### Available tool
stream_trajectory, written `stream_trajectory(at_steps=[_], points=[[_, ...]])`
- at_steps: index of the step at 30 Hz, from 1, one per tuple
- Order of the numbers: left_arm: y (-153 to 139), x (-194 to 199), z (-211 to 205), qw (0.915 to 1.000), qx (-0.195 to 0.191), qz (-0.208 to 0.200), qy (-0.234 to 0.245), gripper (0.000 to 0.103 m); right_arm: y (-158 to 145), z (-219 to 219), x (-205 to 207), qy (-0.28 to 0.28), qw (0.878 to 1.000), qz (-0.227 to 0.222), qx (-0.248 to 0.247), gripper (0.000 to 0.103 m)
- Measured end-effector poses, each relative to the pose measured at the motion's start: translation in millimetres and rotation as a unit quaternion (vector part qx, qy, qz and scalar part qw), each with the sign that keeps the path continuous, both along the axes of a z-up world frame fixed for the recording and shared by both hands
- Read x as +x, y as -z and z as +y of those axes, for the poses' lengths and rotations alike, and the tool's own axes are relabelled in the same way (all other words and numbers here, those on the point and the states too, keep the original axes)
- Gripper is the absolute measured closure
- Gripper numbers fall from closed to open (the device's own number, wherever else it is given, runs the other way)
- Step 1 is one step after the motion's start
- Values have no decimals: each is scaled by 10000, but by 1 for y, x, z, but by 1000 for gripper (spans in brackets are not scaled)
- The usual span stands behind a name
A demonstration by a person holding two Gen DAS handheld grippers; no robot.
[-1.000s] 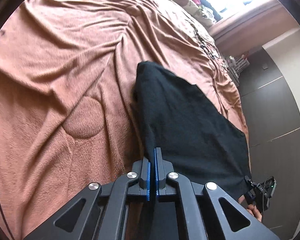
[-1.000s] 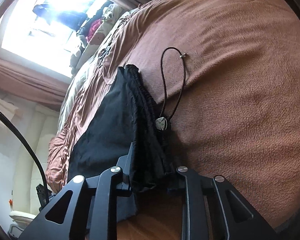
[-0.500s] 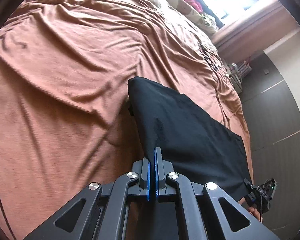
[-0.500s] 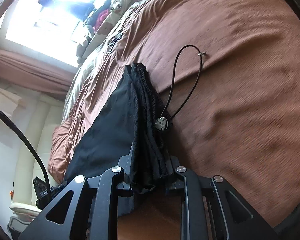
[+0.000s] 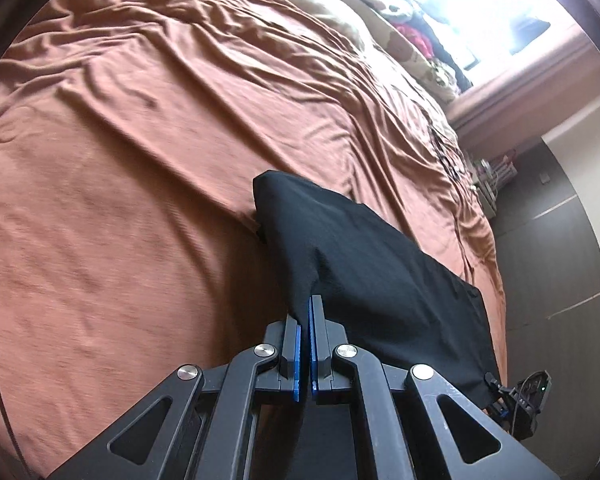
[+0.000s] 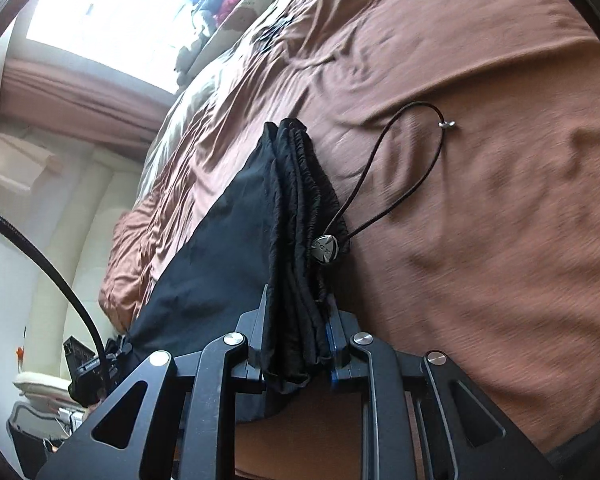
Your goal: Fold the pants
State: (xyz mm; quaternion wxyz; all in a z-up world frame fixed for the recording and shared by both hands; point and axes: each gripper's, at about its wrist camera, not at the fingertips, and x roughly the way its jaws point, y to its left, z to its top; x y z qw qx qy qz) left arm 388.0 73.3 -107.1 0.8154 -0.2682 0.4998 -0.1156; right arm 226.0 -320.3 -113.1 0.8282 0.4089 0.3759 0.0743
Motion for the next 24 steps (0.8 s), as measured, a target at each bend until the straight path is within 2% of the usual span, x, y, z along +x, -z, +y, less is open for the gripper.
stream_trajectory(at_steps=[12, 19, 24], points=[[3, -3, 76, 9996, 35, 11, -284, 100, 7, 40, 25, -437, 9989, 88, -113, 86], [0, 9, 92, 9995, 179, -8, -267, 100, 9, 46, 30, -565, 9983, 131, -91, 86], [12, 9, 94, 9994, 170, 111, -292, 100, 9, 42, 40, -598, 9978, 182, -198, 86]])
